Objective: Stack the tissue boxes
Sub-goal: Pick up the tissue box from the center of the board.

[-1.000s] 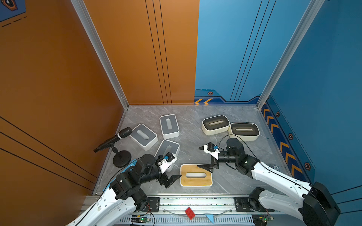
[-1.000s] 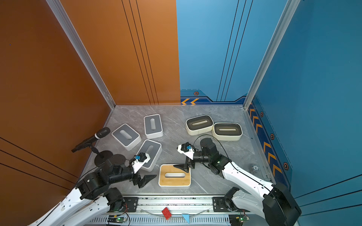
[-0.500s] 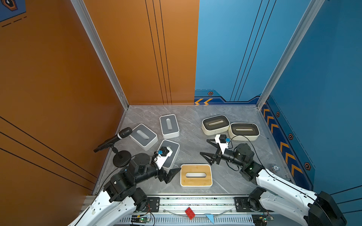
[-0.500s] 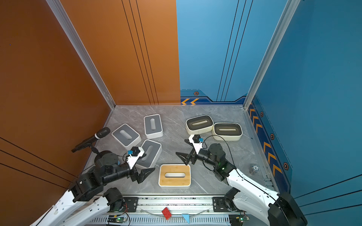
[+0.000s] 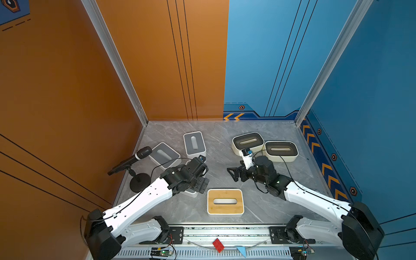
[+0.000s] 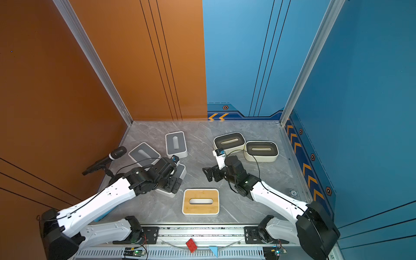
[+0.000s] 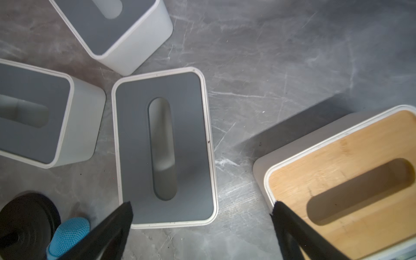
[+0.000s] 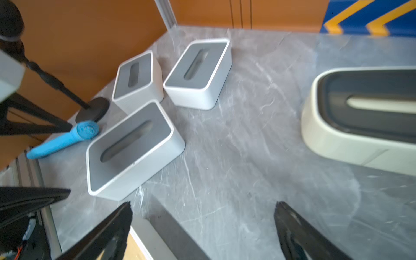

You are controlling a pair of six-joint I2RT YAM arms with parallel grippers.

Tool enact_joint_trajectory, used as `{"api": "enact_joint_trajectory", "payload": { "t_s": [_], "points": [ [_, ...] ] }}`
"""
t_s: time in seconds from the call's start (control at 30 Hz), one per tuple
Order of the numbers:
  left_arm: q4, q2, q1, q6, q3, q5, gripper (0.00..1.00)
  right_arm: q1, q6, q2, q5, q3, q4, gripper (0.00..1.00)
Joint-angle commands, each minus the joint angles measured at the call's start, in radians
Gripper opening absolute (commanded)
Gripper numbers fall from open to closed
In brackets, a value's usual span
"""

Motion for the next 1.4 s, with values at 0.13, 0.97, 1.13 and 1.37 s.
{"api": "enact_joint_trajectory", "payload": {
  "t_s": [0.13, 0.97, 1.13, 1.37],
  "points": [
    [-0.038, 0.11, 0.055, -0.035, 0.028, -0.013, 0.82, 0.037, 0.08, 0.069, -0.101, -0.008, 0.107, 1.0],
    [0.123, 0.308, 0.14, 0.005, 0.044, 0.124, 0.7, 0.035, 0.067, 0.093, -0.097, -0.02, 0.146, 1.0],
    [0.135, 0.324, 0.144, 0.007, 0.043, 0.128, 0.68, 0.032, 0.064, 0.09, -0.094, -0.02, 0.143, 1.0],
    [0.143, 0.337, 0.147, 0.012, 0.034, 0.119, 0.65, 0.026, 0.06, 0.096, -0.093, -0.019, 0.141, 1.0]
  ]
}}
